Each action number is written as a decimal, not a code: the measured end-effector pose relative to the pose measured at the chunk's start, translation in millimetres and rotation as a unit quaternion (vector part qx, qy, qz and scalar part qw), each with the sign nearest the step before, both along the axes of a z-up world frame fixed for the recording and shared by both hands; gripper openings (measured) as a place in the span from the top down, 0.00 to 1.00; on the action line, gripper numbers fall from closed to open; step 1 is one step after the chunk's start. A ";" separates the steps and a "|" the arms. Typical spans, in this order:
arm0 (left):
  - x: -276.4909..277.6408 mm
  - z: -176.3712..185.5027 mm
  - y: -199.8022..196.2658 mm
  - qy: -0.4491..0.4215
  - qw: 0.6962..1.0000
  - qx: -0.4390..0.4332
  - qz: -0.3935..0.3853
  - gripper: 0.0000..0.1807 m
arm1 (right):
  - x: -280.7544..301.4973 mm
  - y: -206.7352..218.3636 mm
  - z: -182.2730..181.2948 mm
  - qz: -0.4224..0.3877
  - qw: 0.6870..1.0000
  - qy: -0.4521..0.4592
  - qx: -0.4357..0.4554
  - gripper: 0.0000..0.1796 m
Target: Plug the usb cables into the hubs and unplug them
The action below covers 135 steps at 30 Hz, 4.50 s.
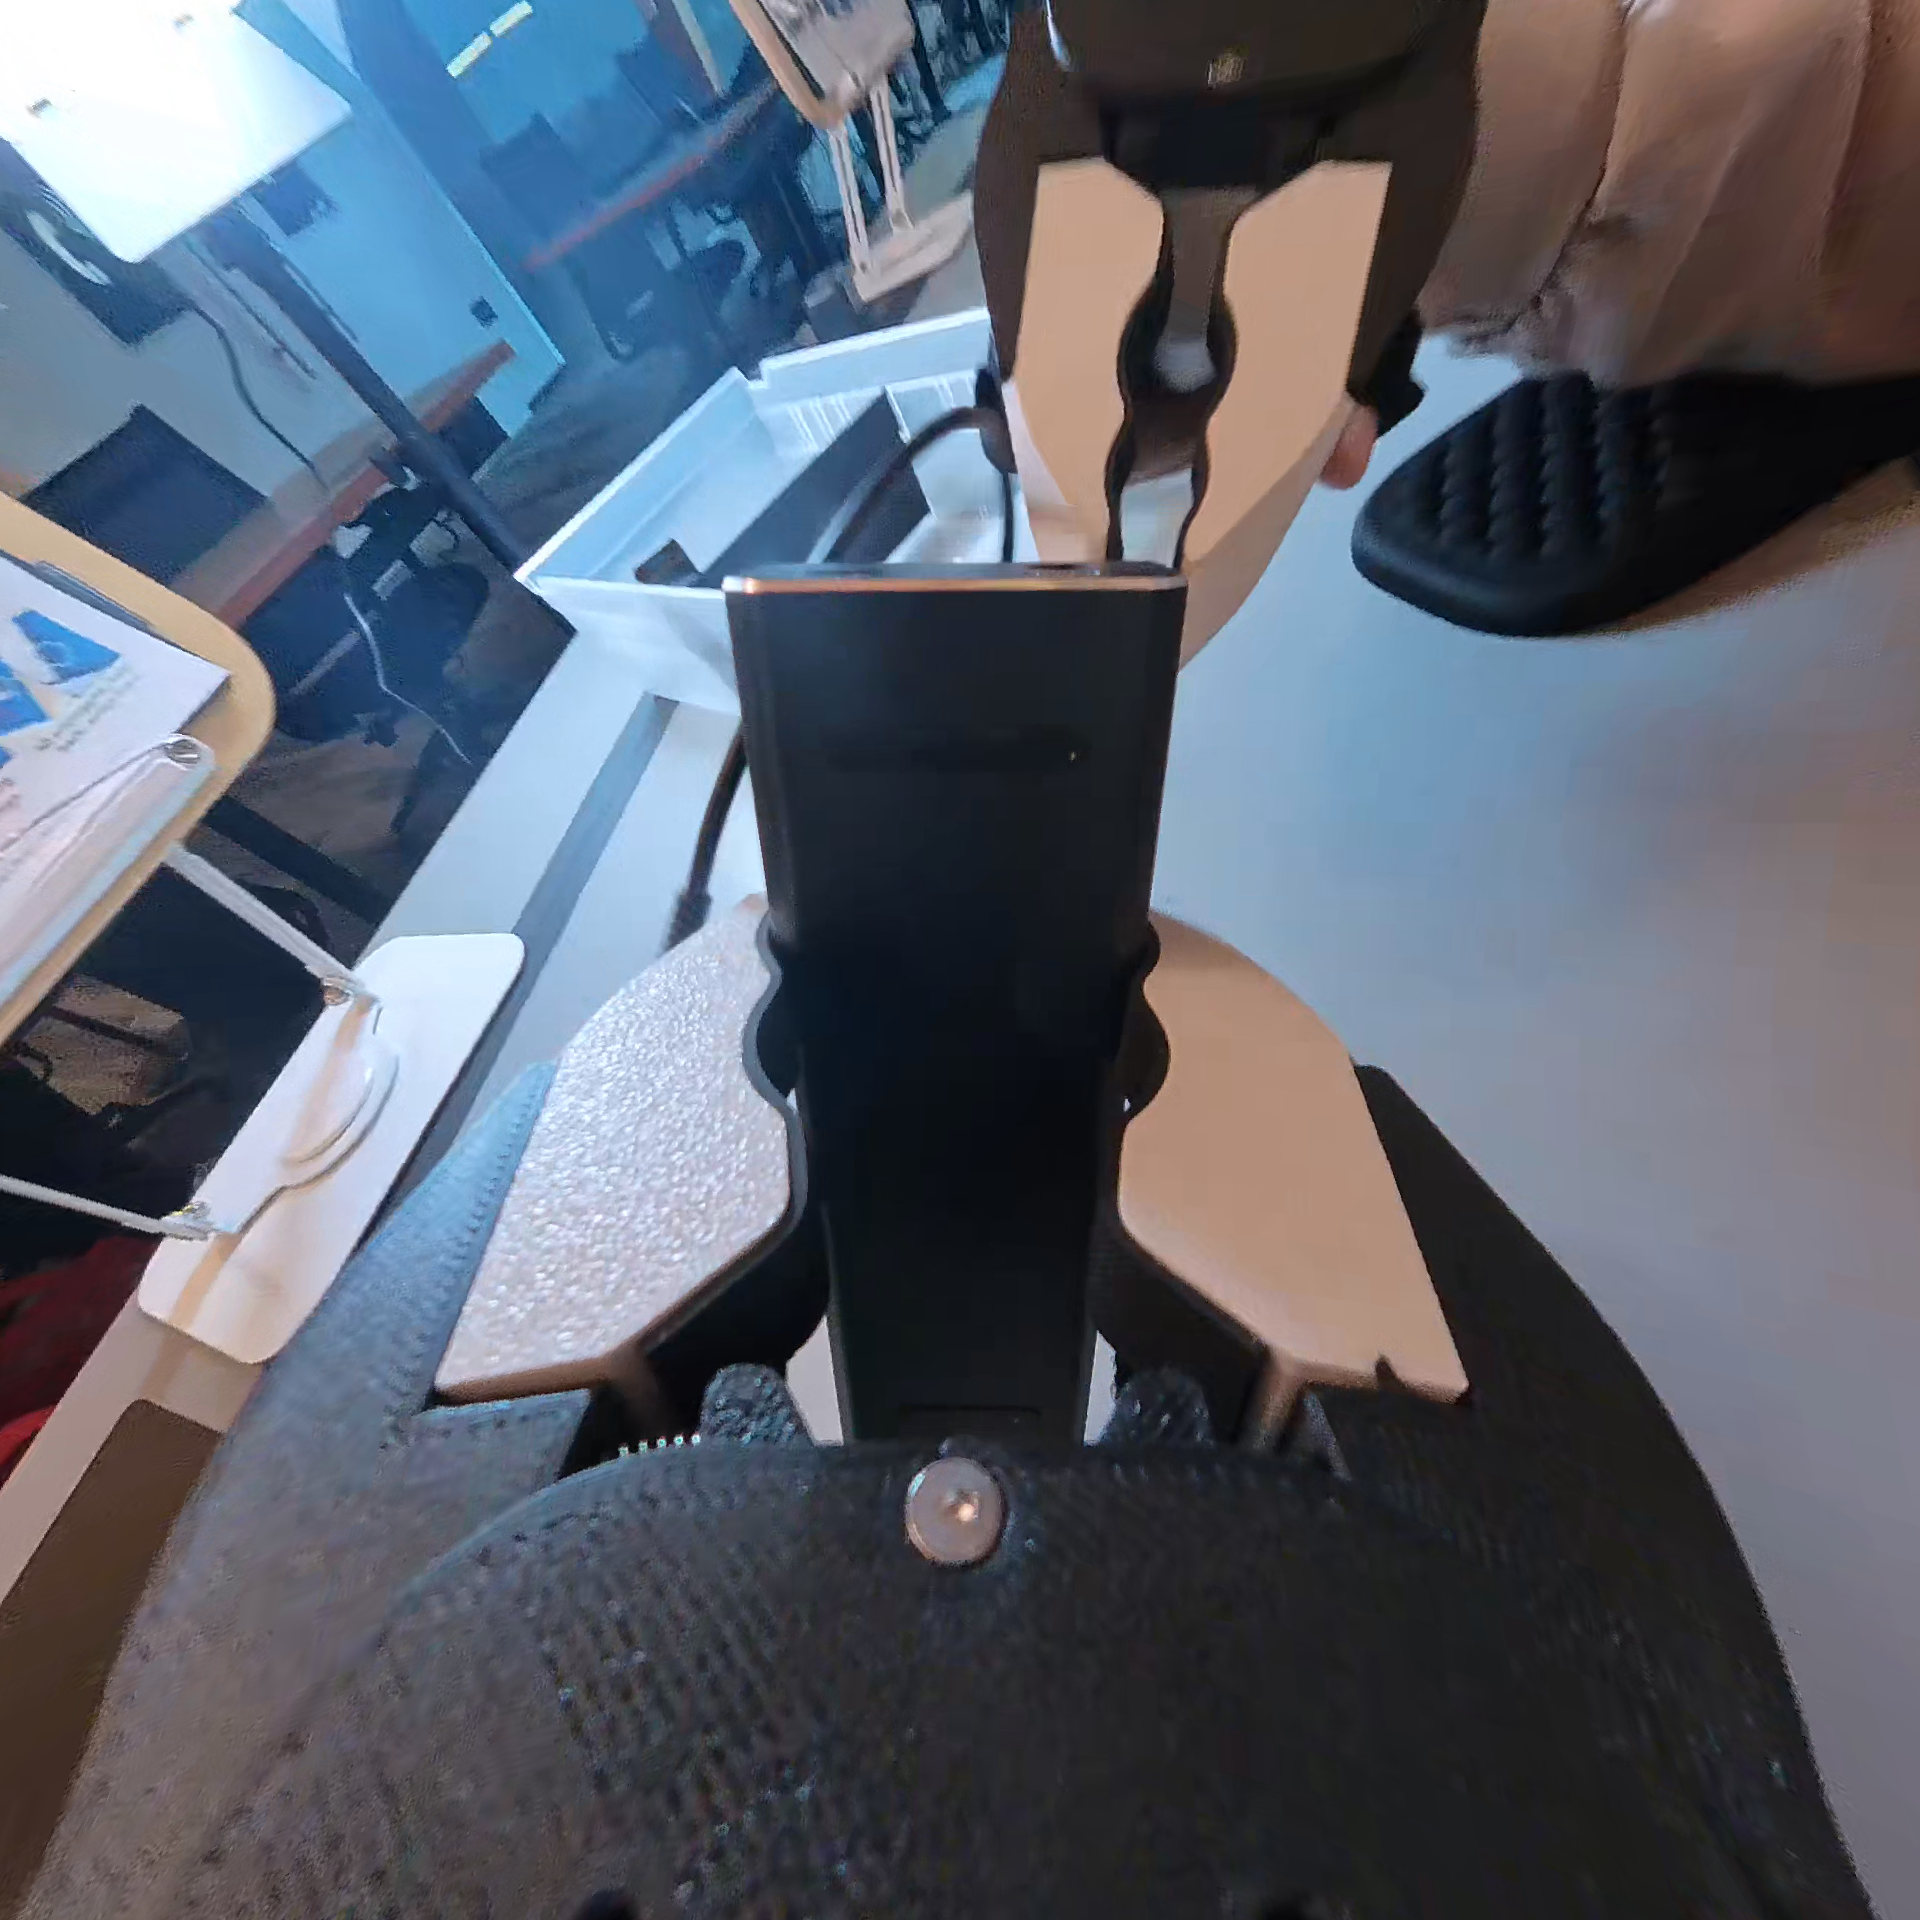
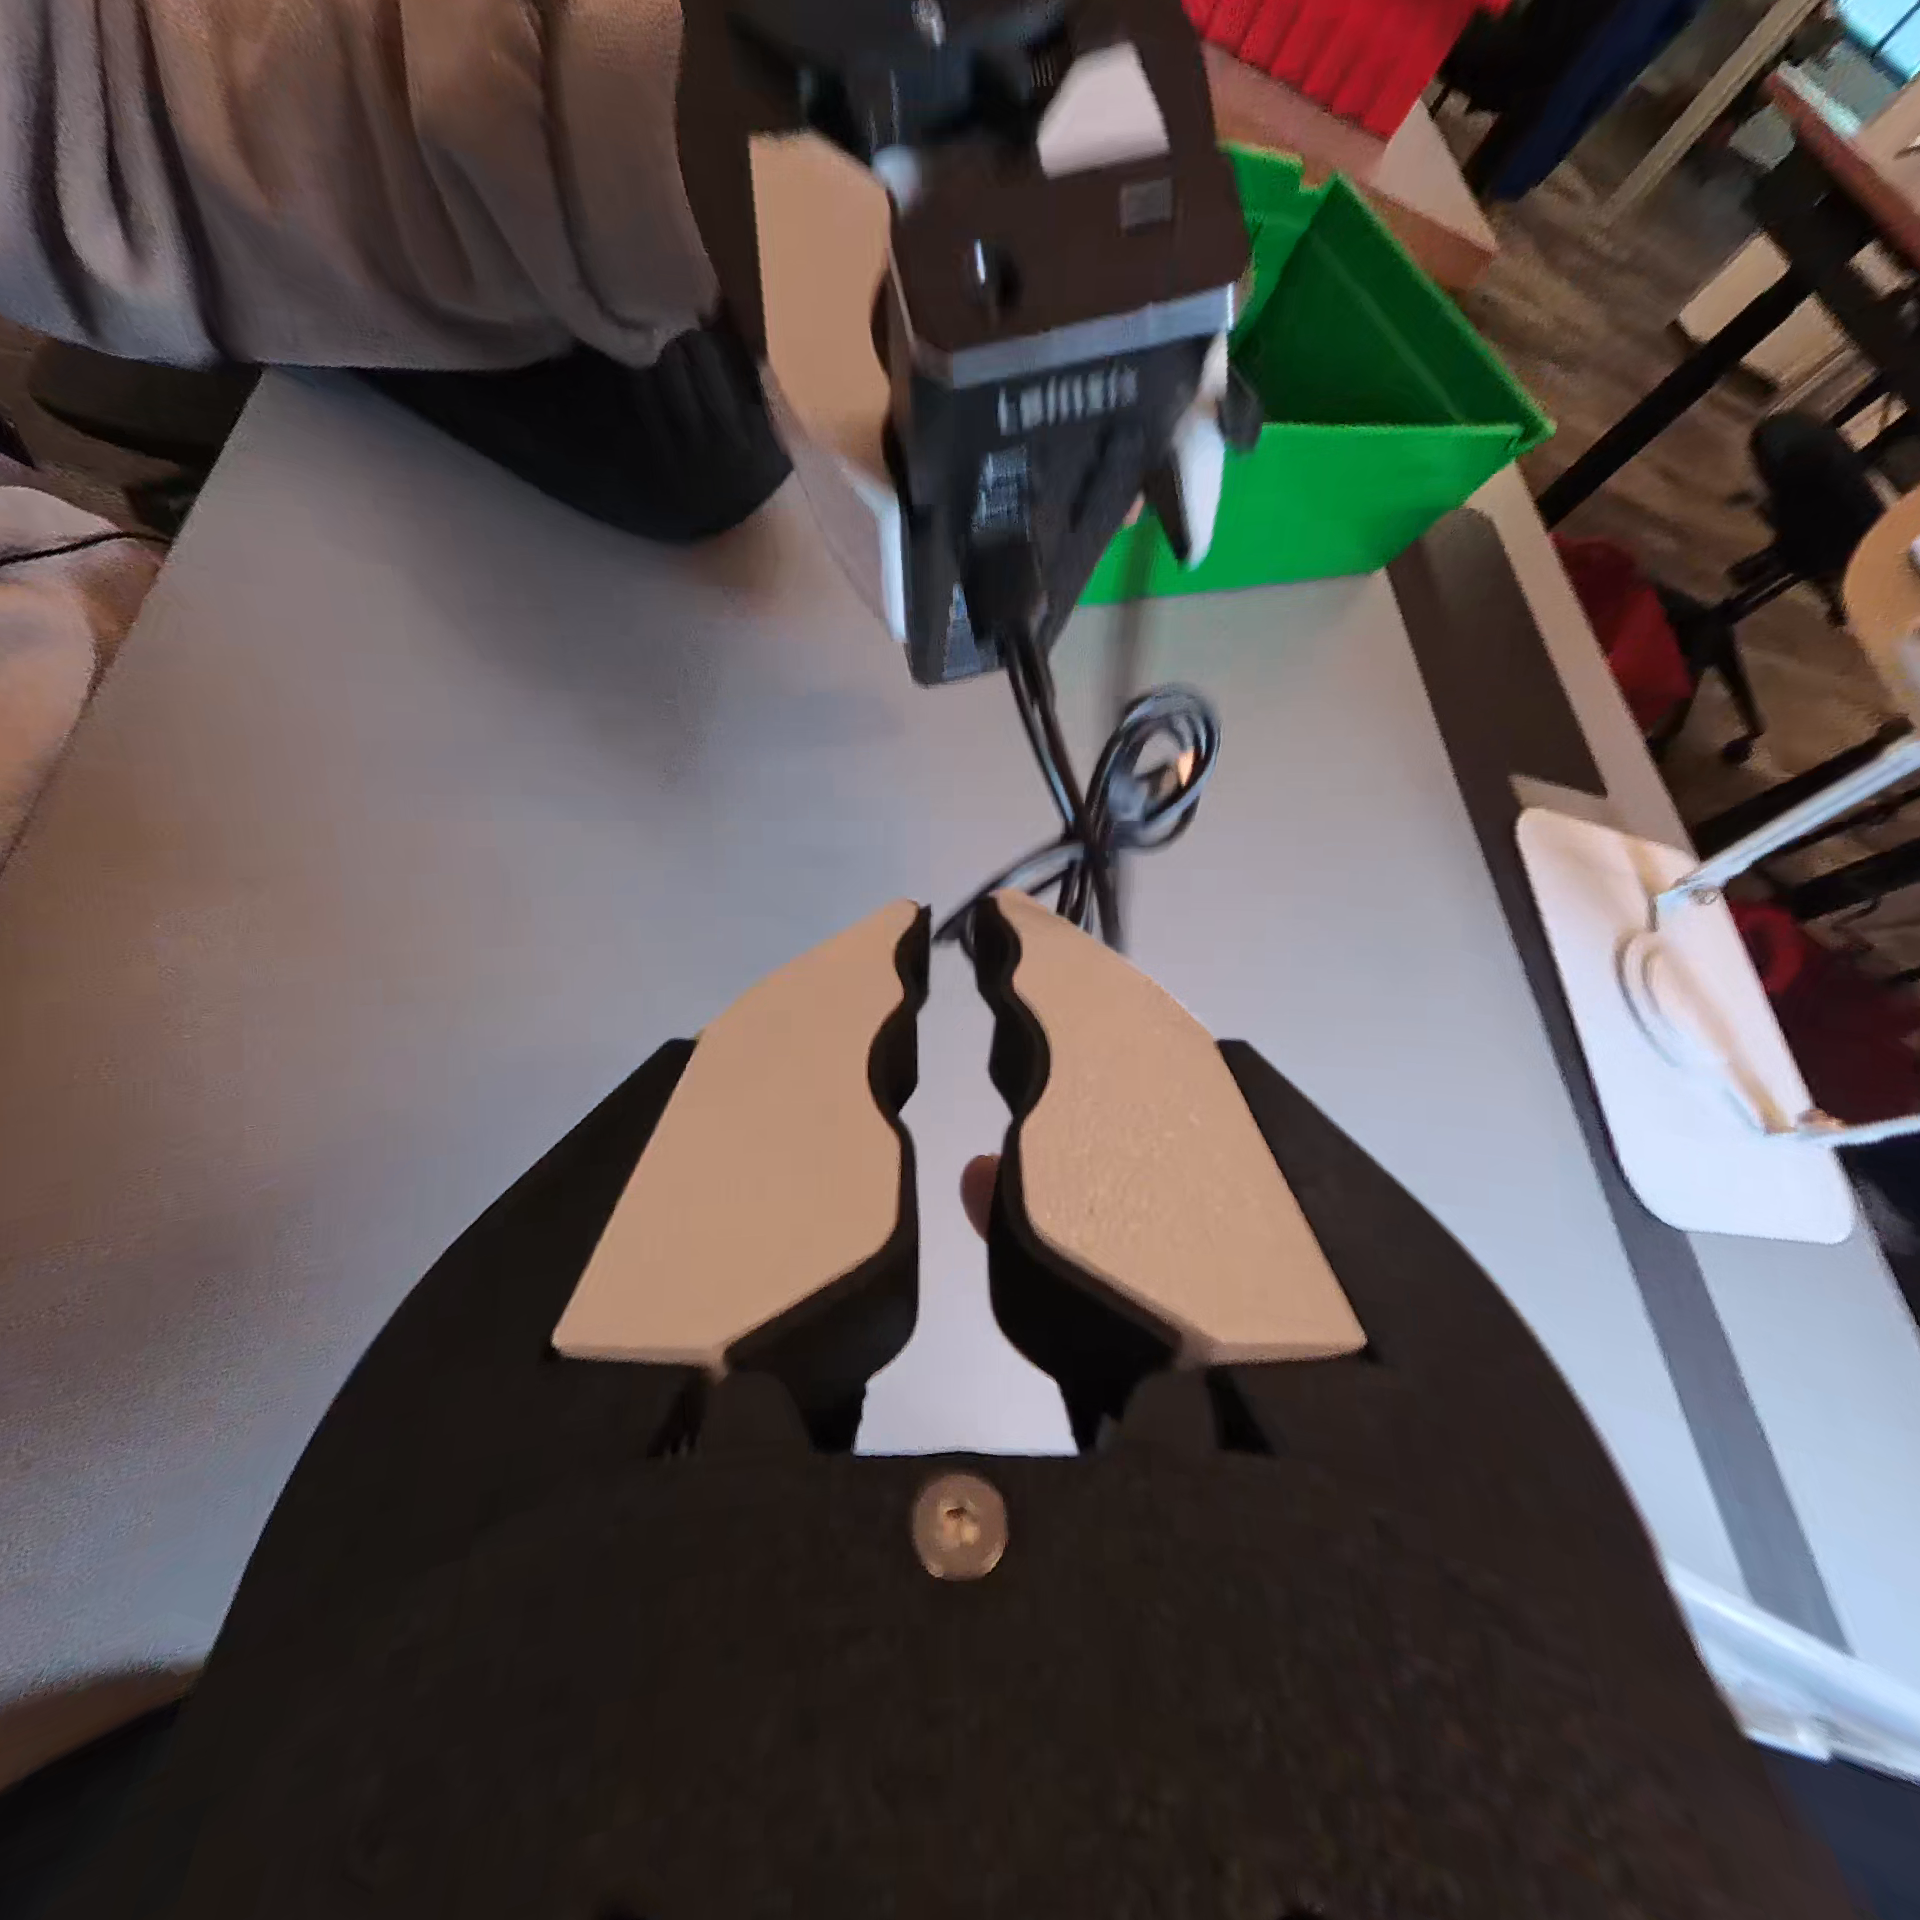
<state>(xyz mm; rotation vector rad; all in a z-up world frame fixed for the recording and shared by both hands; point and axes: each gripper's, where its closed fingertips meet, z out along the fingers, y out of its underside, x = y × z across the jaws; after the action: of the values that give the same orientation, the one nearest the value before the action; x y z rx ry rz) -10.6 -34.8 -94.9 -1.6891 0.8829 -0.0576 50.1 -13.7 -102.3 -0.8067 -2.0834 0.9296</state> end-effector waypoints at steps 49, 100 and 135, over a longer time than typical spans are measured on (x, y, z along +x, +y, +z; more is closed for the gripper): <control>-40.5 51.2 -25.6 -0.109 0.990 0.088 0.021 0.66 | 12.6 14.2 48.8 0.027 0.982 0.119 -0.146 0.91; 59.8 -30.8 -21.1 0.011 0.994 -0.008 -0.112 0.66 | -21.4 -55.7 -48.5 0.040 0.997 -0.028 0.052 0.91; 26.9 -1.1 -13.6 -0.185 0.979 0.019 -0.083 0.66 | -11.8 53.1 15.1 -0.146 0.981 0.128 -0.007 0.70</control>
<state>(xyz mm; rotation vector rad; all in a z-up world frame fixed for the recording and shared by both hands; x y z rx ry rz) 16.2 -48.4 -95.9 -1.5008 0.7341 -0.4514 38.3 39.4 -87.2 -0.9187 -1.6854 0.8382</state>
